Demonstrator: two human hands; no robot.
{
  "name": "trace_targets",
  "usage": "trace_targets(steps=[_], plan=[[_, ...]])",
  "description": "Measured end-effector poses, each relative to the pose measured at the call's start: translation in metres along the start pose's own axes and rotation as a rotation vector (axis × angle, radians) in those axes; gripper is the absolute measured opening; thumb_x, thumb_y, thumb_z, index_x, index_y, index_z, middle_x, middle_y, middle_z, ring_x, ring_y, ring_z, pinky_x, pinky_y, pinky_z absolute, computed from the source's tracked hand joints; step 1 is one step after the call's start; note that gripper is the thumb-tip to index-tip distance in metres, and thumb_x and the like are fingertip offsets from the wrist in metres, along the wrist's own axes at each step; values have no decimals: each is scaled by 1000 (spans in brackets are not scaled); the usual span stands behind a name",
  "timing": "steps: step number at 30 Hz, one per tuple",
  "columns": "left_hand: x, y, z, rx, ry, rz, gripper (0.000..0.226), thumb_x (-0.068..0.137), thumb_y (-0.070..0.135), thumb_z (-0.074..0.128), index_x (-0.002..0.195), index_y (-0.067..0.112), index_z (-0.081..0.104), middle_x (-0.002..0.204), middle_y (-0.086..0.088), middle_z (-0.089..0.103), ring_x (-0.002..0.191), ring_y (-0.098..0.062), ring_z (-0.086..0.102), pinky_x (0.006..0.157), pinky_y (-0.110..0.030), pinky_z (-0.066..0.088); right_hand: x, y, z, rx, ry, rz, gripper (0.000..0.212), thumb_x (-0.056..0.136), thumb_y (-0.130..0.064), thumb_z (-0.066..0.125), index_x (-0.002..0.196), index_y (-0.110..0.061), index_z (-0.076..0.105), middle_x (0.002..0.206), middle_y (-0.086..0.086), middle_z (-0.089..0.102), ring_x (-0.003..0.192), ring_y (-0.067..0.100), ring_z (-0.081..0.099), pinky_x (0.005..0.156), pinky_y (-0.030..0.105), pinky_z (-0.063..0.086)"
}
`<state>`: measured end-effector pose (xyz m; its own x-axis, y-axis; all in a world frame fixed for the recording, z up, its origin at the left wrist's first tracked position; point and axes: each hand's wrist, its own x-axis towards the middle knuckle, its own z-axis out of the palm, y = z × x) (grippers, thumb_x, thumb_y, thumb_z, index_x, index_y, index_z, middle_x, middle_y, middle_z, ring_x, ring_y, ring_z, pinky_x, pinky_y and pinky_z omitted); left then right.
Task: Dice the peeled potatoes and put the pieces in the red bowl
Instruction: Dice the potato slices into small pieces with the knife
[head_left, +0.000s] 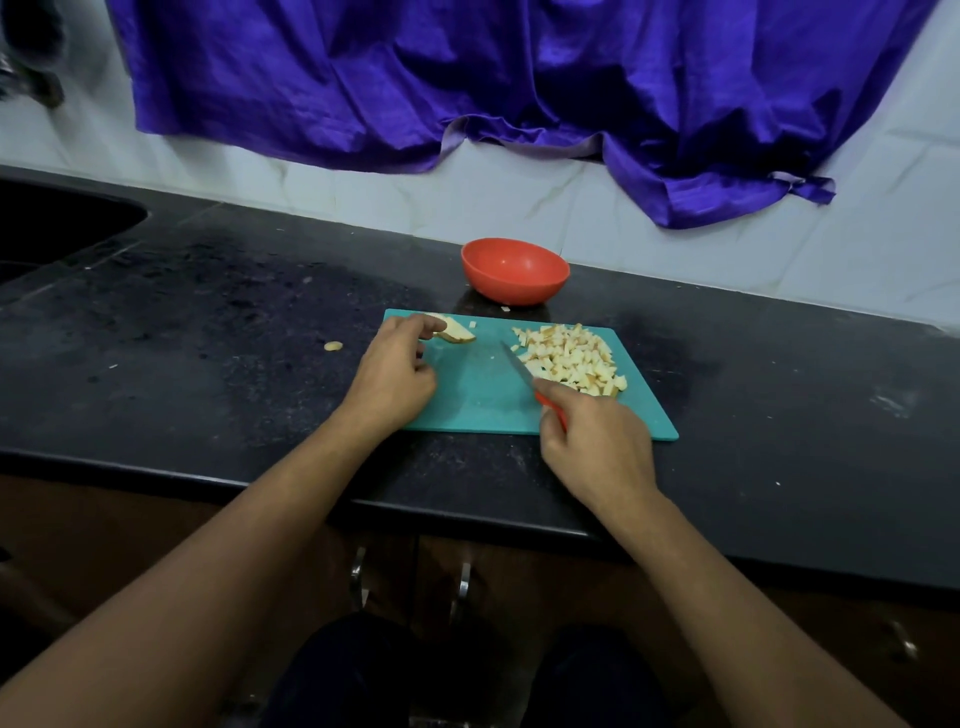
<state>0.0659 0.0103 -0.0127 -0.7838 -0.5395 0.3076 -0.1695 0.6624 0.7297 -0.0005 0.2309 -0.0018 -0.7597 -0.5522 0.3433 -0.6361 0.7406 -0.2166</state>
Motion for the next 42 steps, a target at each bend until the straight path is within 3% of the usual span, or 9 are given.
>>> trace_targets(steps=[5,11,16,22,26,30,33,37,42], plan=[[23,2,-1,85,54,-32,37,91,22,72,127,21,63,126,-3,57,102,-19,63,97,-41,52,-3,2,3,91,44,5,41,103,-34,49,142,-38,57,68,-10,58,56,7,47,57,31,39],[69,16,11,434,-59,-63,60,89,57,70,133,18,62,135,-10,53,120,-32,57,94,-48,52,-3,4,1,132,49,2,41,103,-34,50,143,-38,57,65,-12,53,54,3,46,51,24,31],[70,10,21,399,-30,-22,29,86,45,79,106,25,74,122,-7,61,114,-28,58,89,-42,51,-2,5,1,153,37,6,41,102,-34,50,142,-37,57,74,-10,62,56,4,48,58,29,39],[66,9,14,131,-65,-98,48,78,28,89,119,23,64,110,6,62,104,-17,58,82,-31,45,-2,5,-1,138,12,2,41,102,-35,49,143,-36,56,89,-4,71,70,11,53,66,32,45],[57,16,7,-28,-69,-96,24,81,12,84,98,24,73,92,7,68,93,-14,66,70,-20,44,-2,4,0,138,25,4,41,102,-35,50,142,-36,57,86,-6,70,69,10,53,65,31,43],[26,20,2,2,-82,118,16,82,13,83,88,25,75,87,7,69,80,-5,63,69,-17,49,-2,5,1,159,48,14,41,102,-35,50,142,-37,57,85,-7,70,65,8,51,63,30,42],[2,14,1,95,-179,258,22,80,8,75,86,29,77,93,7,70,88,-8,65,82,-32,55,-3,6,3,179,69,17,41,102,-35,51,142,-37,58,72,-10,62,58,6,48,61,29,39],[-8,9,-2,44,-147,197,19,71,29,61,84,30,76,102,5,69,95,-11,65,90,-36,53,-3,6,3,177,67,11,42,102,-36,51,143,-37,57,71,-13,57,58,5,47,61,29,40],[-4,8,4,122,-127,169,27,84,38,81,107,26,73,106,11,71,99,-6,64,94,-32,54,-6,3,1,172,63,3,42,102,-36,51,143,-38,56,67,-16,52,55,4,47,60,28,38]])
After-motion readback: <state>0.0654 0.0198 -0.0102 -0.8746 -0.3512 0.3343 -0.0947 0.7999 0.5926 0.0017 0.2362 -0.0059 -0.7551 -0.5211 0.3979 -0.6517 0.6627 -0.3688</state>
